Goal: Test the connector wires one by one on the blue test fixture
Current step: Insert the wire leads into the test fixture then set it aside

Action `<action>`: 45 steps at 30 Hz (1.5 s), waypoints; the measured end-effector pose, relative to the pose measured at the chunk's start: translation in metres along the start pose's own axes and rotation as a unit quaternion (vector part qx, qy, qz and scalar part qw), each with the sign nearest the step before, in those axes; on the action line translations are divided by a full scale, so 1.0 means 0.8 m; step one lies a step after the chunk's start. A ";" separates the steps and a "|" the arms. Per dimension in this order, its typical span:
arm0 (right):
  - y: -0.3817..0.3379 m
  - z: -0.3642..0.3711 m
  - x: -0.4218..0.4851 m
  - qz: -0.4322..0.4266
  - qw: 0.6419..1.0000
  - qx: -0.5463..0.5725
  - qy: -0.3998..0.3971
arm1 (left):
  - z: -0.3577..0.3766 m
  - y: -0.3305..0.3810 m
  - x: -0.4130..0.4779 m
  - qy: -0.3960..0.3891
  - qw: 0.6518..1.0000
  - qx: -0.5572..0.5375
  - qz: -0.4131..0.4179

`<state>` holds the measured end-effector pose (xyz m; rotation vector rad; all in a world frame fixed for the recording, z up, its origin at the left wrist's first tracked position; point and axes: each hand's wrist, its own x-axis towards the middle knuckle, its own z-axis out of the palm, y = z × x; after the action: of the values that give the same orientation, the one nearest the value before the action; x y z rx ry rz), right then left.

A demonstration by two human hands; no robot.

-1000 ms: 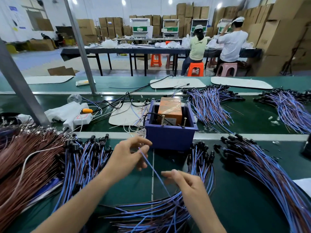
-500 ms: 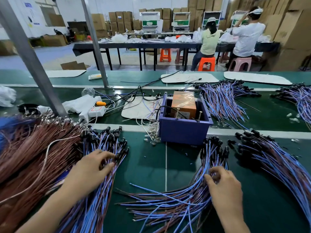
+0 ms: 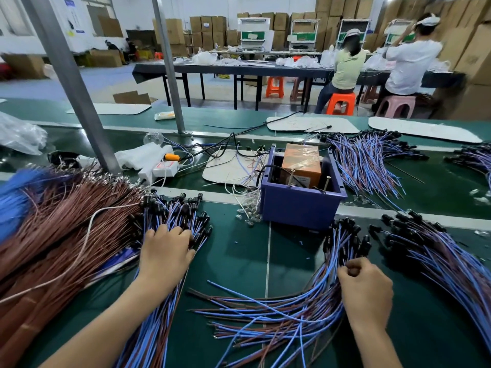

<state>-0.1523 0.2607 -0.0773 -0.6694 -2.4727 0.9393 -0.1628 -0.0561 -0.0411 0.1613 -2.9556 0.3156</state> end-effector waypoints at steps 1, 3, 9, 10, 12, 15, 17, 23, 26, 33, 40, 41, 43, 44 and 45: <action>0.001 0.000 0.000 0.000 1.000 0.022 0.006 | 0.002 -0.001 0.000 0.011 1.000 -0.016 -0.003; 0.002 -0.003 -0.002 -0.009 0.996 0.076 0.036 | 0.004 -0.002 -0.001 0.047 0.996 -0.074 -0.008; 0.002 -0.003 0.002 -0.079 0.973 0.175 0.128 | -0.004 -0.005 0.015 0.103 0.979 -0.167 -0.058; 0.002 -0.001 0.003 -0.078 0.976 0.178 0.102 | -0.005 -0.005 0.018 0.090 0.982 -0.151 -0.064; 0.005 0.003 0.003 -0.074 0.982 0.164 0.065 | -0.004 0.000 0.018 0.074 0.990 -0.110 -0.055; 0.006 0.001 0.002 -0.080 0.983 0.157 0.058 | 0.006 0.005 0.015 0.035 0.999 -0.019 -0.035; 0.005 -0.002 0.001 -0.078 0.982 0.158 0.066 | 0.008 0.007 0.014 0.049 0.998 -0.020 -0.029; -0.046 -0.023 -0.014 -0.009 0.938 0.343 -0.053 | -0.058 0.039 0.037 0.135 0.945 -0.299 -0.003; -0.108 -0.043 -0.009 0.139 0.763 0.503 -0.381 | -0.129 0.079 0.043 0.186 0.859 -0.470 0.081; -0.167 -0.083 0.041 0.197 0.576 0.648 -0.457 | -0.192 0.164 -0.033 0.245 0.725 -0.412 0.494; -0.124 -0.114 0.094 0.095 0.693 0.675 -0.234 | -0.100 0.171 -0.064 -0.063 0.794 -0.216 0.565; -0.118 -0.118 0.096 0.076 0.713 0.667 -0.201 | -0.099 0.165 -0.056 -0.085 0.790 -0.184 0.578; -0.110 -0.124 0.098 0.034 0.748 0.645 -0.156 | -0.105 0.152 -0.038 -0.133 0.810 -0.186 0.539; -0.110 -0.127 0.098 0.016 0.762 0.630 -0.149 | -0.110 0.148 -0.023 -0.145 0.828 -0.210 0.499; -0.110 -0.128 0.097 0.001 0.773 0.616 -0.156 | -0.118 0.149 -0.007 -0.132 0.840 -0.254 0.460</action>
<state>-0.1860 0.2976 0.0700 -0.0220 -1.4492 2.4006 -0.1576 0.0806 0.0252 -1.3964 -2.9953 -0.4418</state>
